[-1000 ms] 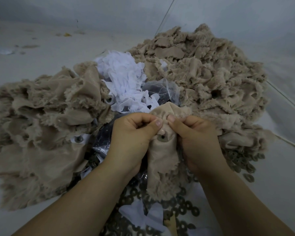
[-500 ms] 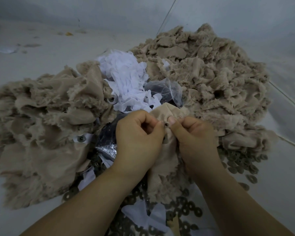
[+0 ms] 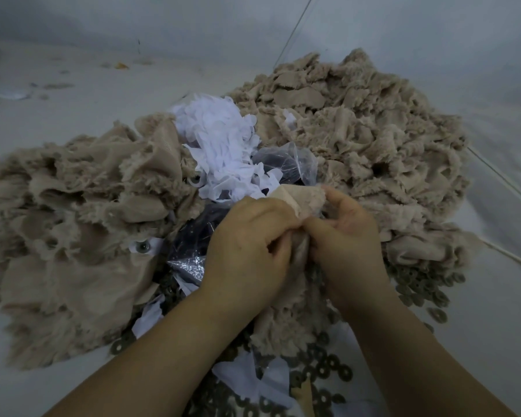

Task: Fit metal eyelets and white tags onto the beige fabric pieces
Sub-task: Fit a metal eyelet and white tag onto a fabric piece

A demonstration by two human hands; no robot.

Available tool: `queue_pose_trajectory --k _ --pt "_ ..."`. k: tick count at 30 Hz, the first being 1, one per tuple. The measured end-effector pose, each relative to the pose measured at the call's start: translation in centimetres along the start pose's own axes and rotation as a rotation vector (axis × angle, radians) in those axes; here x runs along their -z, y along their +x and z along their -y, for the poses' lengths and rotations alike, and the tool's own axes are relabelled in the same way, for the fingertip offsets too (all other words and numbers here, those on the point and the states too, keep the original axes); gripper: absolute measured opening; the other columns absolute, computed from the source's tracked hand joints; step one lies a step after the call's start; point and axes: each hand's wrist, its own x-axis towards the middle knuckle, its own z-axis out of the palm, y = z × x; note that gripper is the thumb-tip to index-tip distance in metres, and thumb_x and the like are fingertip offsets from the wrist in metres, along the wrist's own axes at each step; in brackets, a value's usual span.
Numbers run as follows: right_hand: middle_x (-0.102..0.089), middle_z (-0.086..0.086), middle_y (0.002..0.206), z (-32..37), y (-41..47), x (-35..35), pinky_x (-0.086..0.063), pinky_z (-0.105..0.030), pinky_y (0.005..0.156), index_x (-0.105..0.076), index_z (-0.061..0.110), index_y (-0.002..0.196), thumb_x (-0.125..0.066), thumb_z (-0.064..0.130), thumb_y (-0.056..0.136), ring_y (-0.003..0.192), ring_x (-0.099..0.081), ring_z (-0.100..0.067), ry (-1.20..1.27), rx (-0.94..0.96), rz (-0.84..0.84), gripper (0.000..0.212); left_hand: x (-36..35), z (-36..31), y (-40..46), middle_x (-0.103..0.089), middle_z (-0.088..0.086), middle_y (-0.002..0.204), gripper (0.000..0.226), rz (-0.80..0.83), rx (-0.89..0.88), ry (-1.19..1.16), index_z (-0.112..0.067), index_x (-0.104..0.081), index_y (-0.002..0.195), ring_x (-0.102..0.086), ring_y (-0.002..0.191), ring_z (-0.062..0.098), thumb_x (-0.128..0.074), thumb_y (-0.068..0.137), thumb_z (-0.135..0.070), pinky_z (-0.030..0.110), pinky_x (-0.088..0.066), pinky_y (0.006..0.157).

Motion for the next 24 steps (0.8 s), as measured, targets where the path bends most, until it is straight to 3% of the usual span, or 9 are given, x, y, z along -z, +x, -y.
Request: queue_pose_trajectory --k 4,8,11,14,18,21,24 --pt "-0.076 -0.015 0.09 0.5 0.5 0.8 -0.059 -0.033 0.064 -0.047 0.024 0.139 -0.056 0.002 0.096 0.077 -0.07 -0.027 0.151 -0.121 0.046 0.05 -0.1 0.3 0.3 -0.073 0.009 0.107 0.014 0.117 -0.114 0.064 -0.006 -0.078 0.099 -0.066 0.092 0.028 -0.072 0.087 -0.006 0.038 -0.052 0.083" --pt "-0.076 -0.014 0.1 1.1 0.6 1.1 -0.062 -0.031 0.07 -0.042 0.022 0.146 -0.052 -0.002 0.095 0.087 -0.075 -0.024 0.23 -0.159 0.124 0.058 0.6 0.1 0.9 -0.072 0.009 0.107 0.021 0.2 -0.176 0.105 -0.004 -0.074 0.109 -0.065 0.094 0.027 -0.064 0.092 -0.009 0.035 -0.051 0.087" --pt "-0.075 -0.01 0.088 1.8 0.4 1.0 -0.057 -0.026 0.065 -0.054 0.025 0.135 -0.054 0.0 0.095 0.07 -0.069 -0.015 0.16 -0.126 0.198 0.047 1.7 -0.5 1.6 -0.074 0.009 0.099 0.026 0.186 -0.183 0.098 -0.003 -0.076 0.103 -0.066 0.086 0.027 -0.053 0.093 -0.01 0.034 -0.05 0.082" --pt "-0.067 -0.017 0.08 2.5 0.3 1.0 -0.06 -0.034 0.067 -0.063 0.033 0.119 -0.055 0.006 0.098 0.068 -0.063 -0.023 -0.004 -0.07 0.199 0.035 2.9 -1.0 2.8 -0.073 0.008 0.08 0.029 0.208 -0.175 0.152 -0.003 -0.076 0.087 -0.062 0.074 0.028 -0.049 0.091 -0.014 0.033 -0.044 0.074" --pt "-0.077 -0.01 0.08 3.4 0.2 1.3 -0.059 -0.026 0.058 -0.062 0.018 0.113 -0.048 0.007 0.102 0.072 -0.075 -0.021 -0.051 -0.092 0.115 0.021 5.0 -0.8 3.9 -0.068 0.006 0.071 0.017 0.279 -0.135 0.207 -0.004 -0.073 0.081 -0.055 0.072 0.025 -0.058 0.08 0.004 0.028 -0.039 0.07" --pt "-0.075 -0.003 0.071 4.3 0.2 2.6 -0.055 -0.021 0.053 -0.068 0.015 0.094 -0.059 0.005 0.096 0.061 -0.071 -0.013 -0.444 -0.046 0.141 0.014 7.2 0.2 4.2 -0.07 0.001 0.076 0.019 0.388 -0.176 0.212 -0.008 -0.075 0.086 -0.059 0.076 0.024 -0.06 0.081 0.002 0.023 -0.043 0.07" --pt "-0.076 0.008 0.079 5.1 0.0 3.7 -0.062 -0.027 0.066 -0.07 0.029 0.088 -0.069 0.006 0.083 0.071 -0.072 -0.007 -0.993 -0.069 0.494 0.024 8.5 1.0 3.9 -0.071 -0.007 0.083 0.022 0.456 -0.206 0.206 -0.013 -0.077 0.091 -0.06 0.08 0.019 -0.061 0.082 -0.002 0.018 -0.044 0.07"
